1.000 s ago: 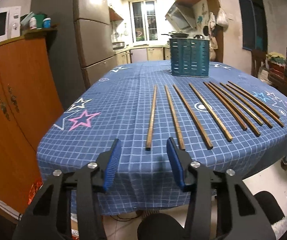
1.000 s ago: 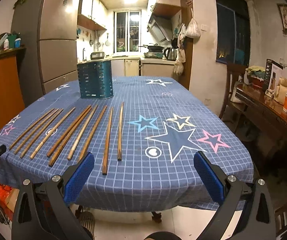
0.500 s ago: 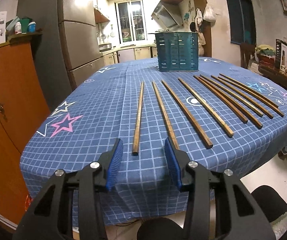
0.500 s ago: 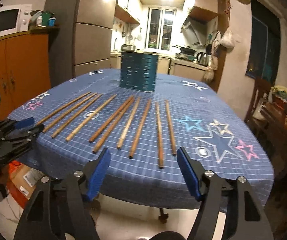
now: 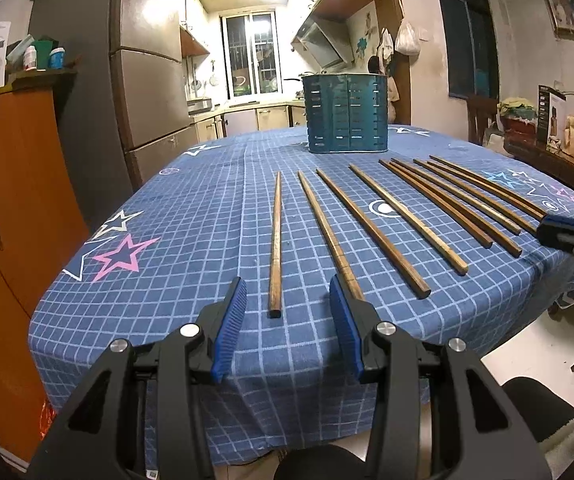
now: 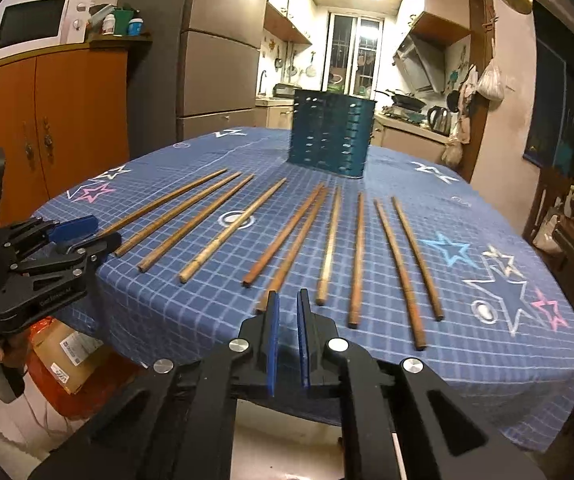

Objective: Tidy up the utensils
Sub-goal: 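Lower the left tool onto a wooden chopstick and close it while the right tool grasps another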

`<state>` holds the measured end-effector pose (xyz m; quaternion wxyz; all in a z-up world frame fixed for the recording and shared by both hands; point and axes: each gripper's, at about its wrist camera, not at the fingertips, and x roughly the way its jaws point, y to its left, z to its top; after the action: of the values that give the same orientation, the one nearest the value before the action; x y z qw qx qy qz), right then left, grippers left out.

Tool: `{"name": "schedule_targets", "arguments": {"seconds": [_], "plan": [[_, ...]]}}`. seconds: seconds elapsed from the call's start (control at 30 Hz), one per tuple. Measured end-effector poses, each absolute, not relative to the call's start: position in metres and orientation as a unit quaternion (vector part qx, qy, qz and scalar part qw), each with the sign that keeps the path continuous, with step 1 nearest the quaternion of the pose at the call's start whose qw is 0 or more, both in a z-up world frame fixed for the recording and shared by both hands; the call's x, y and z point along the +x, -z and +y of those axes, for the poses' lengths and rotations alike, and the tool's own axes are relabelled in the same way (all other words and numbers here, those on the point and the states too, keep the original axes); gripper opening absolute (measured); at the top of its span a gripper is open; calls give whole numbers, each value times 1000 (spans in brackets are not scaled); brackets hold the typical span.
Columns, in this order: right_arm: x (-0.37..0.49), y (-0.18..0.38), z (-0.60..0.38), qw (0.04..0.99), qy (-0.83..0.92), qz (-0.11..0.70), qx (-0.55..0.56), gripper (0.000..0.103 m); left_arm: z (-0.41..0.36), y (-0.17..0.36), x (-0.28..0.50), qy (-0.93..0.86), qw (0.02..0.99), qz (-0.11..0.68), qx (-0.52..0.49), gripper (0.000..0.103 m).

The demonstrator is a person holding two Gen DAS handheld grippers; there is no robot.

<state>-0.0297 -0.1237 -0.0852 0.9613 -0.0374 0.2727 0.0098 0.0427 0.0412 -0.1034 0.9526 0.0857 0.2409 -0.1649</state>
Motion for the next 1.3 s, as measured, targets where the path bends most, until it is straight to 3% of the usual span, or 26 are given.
{"name": "schedule_targets", "arguments": {"seconds": [0.8, 1.03, 1.3], "plan": [[-16, 109, -104, 970, 70, 231, -11, 11, 42, 110, 48, 186, 956, 215, 75, 42], [-18, 113, -99, 972, 98, 213, -11, 11, 37, 114, 39, 199, 957, 195, 77, 21], [-17, 110, -99, 970, 116, 215, 8, 11, 37, 116, 40, 211, 956, 188, 77, 15]]}}
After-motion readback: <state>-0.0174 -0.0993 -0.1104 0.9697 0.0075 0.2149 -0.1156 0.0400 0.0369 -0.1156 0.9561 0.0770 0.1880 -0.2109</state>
